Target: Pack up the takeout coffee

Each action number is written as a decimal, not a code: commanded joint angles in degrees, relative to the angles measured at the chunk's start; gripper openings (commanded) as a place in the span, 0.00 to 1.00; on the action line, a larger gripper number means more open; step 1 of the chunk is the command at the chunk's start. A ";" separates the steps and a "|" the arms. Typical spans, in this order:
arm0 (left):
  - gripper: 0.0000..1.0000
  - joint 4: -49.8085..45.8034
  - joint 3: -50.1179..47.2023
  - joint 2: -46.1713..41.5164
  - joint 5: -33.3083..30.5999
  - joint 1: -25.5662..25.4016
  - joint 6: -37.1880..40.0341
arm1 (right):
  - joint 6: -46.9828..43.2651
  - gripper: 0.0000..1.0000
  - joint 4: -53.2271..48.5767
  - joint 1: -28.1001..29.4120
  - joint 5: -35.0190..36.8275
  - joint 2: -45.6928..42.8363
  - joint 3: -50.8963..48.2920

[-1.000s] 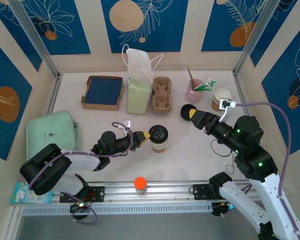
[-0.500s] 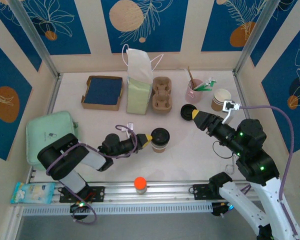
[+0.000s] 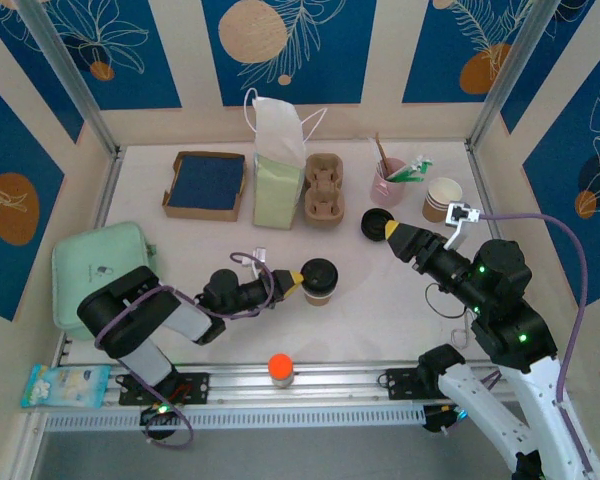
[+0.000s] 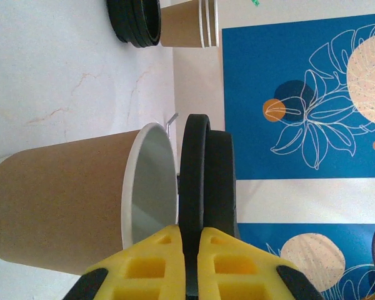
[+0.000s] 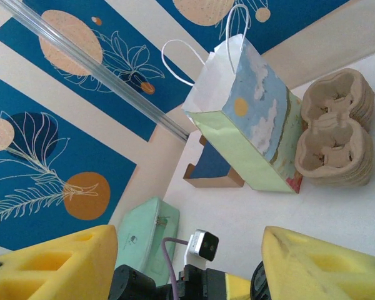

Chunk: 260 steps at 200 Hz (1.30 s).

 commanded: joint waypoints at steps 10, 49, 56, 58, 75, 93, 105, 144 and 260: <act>0.11 3.19 -0.91 1.18 -0.42 -0.50 1.15 | 0.70 0.62 0.45 -0.27 0.00 -0.91 -0.83; 0.12 2.98 -1.09 1.33 -0.39 -0.48 1.79 | 0.76 0.62 0.48 -0.33 -0.18 -0.97 -0.83; 0.12 2.61 -1.09 1.45 -0.44 -0.52 2.05 | 0.66 0.62 0.49 -0.33 -0.18 -0.93 -0.88; 0.12 2.47 -1.09 1.42 -0.42 -0.53 2.11 | 0.69 0.62 0.53 -0.33 -0.18 -0.94 -0.86; 0.13 1.92 -1.02 1.40 -0.42 -0.52 2.52 | 0.68 0.62 0.47 -0.42 -0.25 -1.02 -0.89; 0.14 1.65 -1.01 1.49 -0.44 -0.49 2.69 | 0.74 0.62 0.57 -0.42 -0.26 -1.17 -0.98; 0.15 1.44 -0.98 1.54 -0.51 -0.53 2.90 | 0.65 0.62 0.51 -0.42 -0.17 -1.26 -0.91; 0.18 0.82 -0.70 1.63 -0.43 -0.47 3.31 | 0.87 0.62 0.92 -0.51 -0.18 -1.92 -1.50; 0.25 -1.19 -0.92 1.49 -0.25 -0.52 4.69 | 1.35 0.62 2.11 -0.77 -0.34 -3.58 -3.32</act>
